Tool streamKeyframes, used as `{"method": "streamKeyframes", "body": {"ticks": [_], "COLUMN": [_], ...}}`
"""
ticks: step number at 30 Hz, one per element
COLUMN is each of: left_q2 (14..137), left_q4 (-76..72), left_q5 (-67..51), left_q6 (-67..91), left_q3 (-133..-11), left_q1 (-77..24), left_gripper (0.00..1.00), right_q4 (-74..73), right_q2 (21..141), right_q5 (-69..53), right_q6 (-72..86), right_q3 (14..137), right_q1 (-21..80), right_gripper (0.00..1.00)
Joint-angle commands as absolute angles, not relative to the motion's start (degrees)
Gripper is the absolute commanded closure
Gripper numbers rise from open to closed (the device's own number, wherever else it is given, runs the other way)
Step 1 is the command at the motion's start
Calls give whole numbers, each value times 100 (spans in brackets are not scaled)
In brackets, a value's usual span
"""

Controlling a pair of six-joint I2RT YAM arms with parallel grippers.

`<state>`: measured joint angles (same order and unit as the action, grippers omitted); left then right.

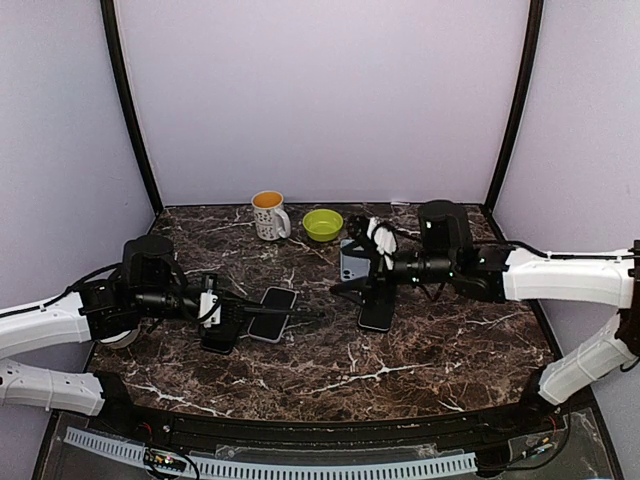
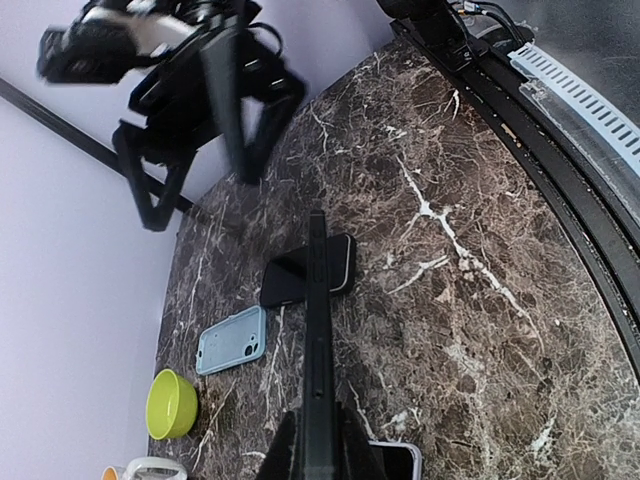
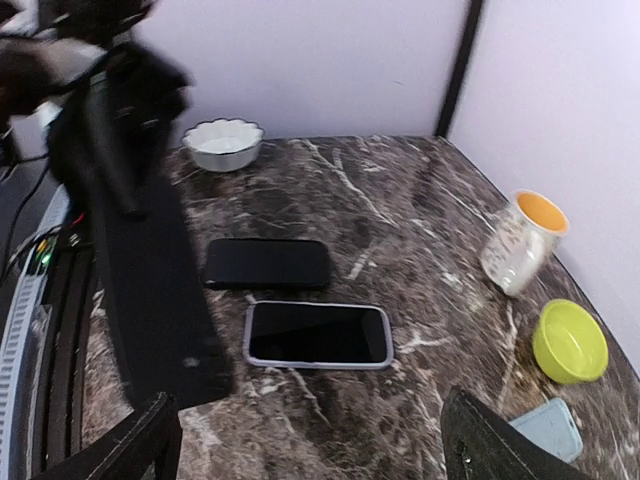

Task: Take the phone out of the phone case
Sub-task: Place the phone case at the center of the board, then pass from the left arm to the right

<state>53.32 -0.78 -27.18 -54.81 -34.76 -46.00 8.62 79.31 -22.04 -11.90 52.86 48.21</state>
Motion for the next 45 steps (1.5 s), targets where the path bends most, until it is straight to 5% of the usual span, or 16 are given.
{"method": "streamKeyframes", "body": {"ticks": [1,15,32,45], "left_q2": [5329,5348,5335,5329], "left_q4": [-416,-419,-453,-483], "left_q5": [-2851,-2844,-2687,-2654], "left_q6": [-5384,-5335,-5352,-5335], "left_q3": [-3690,-3701,-3683,-3674], "left_q1": [-4588,-4583,-4586,-4587], "left_gripper": [100,100,100,100], "right_q4": [1896,2111,2546,2643], "right_q2": [7432,7953,8417,8611], "right_q5": [-1991,-865,-506,-233], "right_q6": [-2800,-3752,-3833,-3867], "right_q3": [4629,4635,4556,4561], "right_q1": [5445,6477,6714,6806], "right_gripper": [8,18,70,86]}}
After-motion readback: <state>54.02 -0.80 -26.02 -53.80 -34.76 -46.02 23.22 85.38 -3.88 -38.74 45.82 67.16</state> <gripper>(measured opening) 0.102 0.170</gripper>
